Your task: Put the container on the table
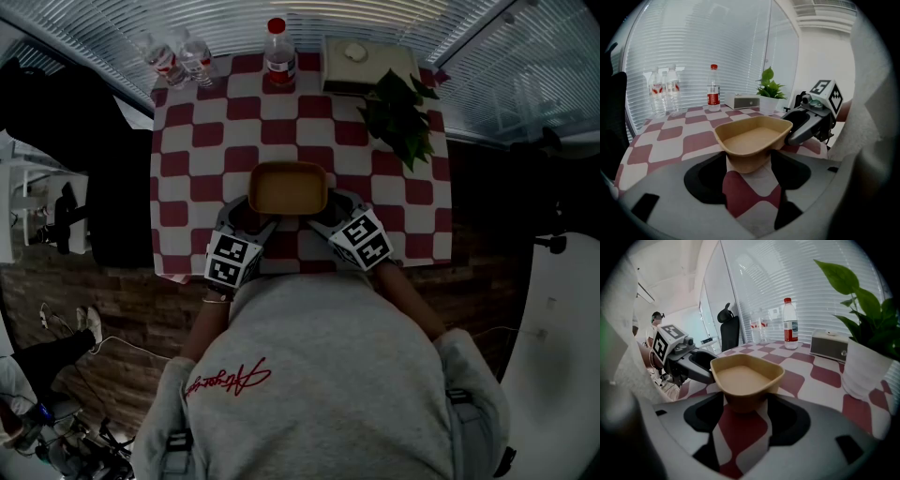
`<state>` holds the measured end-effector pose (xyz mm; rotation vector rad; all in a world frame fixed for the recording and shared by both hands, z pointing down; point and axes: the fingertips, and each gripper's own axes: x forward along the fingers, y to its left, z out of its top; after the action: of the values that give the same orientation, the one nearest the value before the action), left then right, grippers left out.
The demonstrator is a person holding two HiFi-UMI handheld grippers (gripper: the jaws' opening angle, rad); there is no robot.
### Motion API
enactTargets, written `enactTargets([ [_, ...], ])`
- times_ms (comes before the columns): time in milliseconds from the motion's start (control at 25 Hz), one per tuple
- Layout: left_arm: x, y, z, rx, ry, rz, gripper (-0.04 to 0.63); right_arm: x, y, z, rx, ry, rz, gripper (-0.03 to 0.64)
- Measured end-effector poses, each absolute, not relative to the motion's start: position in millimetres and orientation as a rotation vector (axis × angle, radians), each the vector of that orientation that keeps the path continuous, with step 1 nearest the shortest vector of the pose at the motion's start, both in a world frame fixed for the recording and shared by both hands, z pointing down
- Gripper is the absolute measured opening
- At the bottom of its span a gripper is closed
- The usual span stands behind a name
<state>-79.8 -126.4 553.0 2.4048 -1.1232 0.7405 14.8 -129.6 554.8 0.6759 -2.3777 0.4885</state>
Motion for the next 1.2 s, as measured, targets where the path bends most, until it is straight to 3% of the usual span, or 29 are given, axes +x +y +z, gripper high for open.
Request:
enactTargets([
  [1200, -79.5, -120.5, 565.4, 2.387, -1.104, 0.790, 0.307, 14.7, -124.7, 565.6, 0.655, -2.351, 0.434, 0.299],
])
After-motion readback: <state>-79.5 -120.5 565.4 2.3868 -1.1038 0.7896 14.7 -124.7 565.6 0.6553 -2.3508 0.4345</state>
